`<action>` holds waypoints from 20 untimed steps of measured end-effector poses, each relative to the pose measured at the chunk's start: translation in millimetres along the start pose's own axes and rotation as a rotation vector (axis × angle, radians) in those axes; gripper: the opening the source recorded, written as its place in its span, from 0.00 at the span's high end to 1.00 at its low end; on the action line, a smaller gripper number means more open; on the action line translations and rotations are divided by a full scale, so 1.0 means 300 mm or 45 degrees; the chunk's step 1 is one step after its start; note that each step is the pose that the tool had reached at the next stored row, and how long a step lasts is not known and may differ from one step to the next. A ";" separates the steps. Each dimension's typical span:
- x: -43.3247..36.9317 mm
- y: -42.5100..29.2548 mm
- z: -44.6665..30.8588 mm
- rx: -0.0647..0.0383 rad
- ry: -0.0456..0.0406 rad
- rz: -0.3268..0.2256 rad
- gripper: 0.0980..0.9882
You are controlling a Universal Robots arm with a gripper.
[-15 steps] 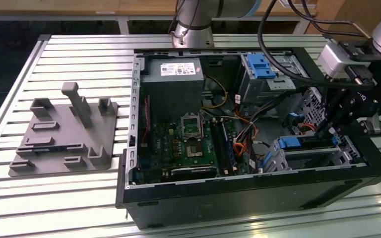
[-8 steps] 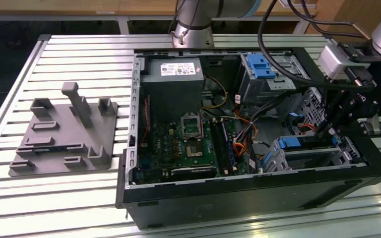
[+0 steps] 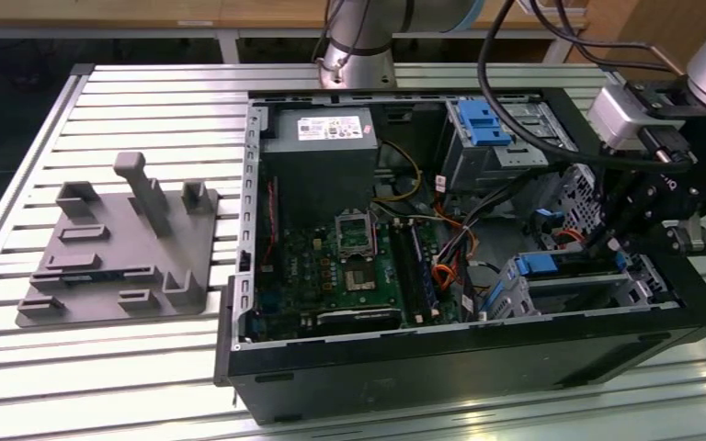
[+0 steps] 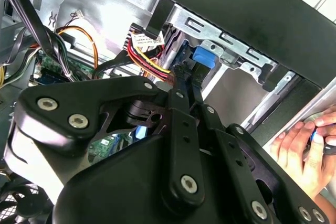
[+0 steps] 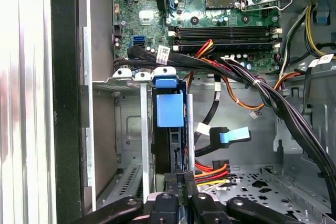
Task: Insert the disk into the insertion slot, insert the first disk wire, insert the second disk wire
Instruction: 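Insert the first disk wire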
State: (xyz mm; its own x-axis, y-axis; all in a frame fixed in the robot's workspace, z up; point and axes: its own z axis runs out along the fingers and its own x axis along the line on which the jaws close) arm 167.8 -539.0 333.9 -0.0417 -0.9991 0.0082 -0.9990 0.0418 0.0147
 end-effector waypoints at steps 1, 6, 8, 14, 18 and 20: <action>0.000 0.000 0.001 0.000 0.000 -0.002 0.93; 0.000 0.000 0.004 0.000 0.000 -0.015 0.93; 0.000 0.000 0.006 0.000 0.000 -0.018 0.93; 0.007 -0.001 0.014 0.000 -0.001 -0.021 0.93; 0.017 -0.001 0.018 0.000 0.000 -0.022 0.93; 0.019 -0.001 0.018 0.000 -0.001 -0.022 0.93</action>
State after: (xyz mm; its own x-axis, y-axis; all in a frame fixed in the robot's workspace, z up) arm 167.8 -544.9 328.6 -0.0242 -0.9997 0.0075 -0.9996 0.0243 0.0147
